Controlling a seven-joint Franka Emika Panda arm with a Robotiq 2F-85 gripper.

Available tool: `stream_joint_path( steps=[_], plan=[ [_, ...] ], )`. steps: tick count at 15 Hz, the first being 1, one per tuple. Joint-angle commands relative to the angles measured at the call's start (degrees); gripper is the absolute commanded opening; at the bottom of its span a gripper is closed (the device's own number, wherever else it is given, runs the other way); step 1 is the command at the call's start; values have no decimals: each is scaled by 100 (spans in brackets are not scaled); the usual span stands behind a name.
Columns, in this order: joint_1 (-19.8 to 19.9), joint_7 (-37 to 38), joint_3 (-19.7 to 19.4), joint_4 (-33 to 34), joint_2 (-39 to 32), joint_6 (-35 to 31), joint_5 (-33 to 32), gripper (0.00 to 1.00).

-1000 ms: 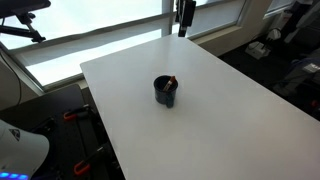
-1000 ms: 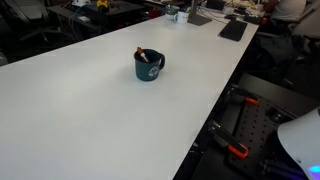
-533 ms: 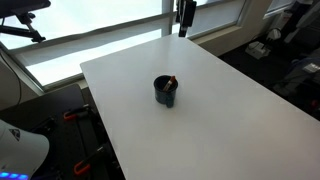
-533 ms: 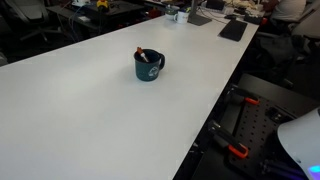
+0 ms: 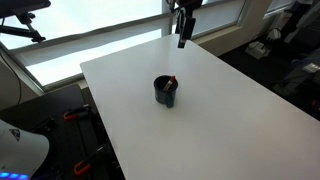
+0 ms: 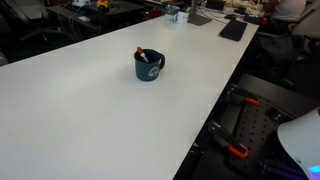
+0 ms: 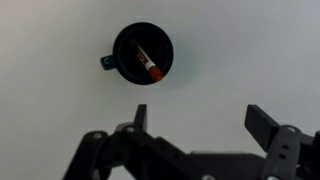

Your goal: Remove the marker from the mug cup

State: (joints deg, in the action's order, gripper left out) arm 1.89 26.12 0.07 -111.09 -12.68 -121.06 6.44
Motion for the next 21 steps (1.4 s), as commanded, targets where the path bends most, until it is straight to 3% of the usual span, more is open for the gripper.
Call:
stream_joint_path(
  steps=[1,11,21],
  plan=[
    [-45,-140,-97,363,-403,224,194,100],
    [-109,-65,-151,180,-389,18,139,100],
    [-9,-201,-229,827,-1466,500,317,100]
  ],
)
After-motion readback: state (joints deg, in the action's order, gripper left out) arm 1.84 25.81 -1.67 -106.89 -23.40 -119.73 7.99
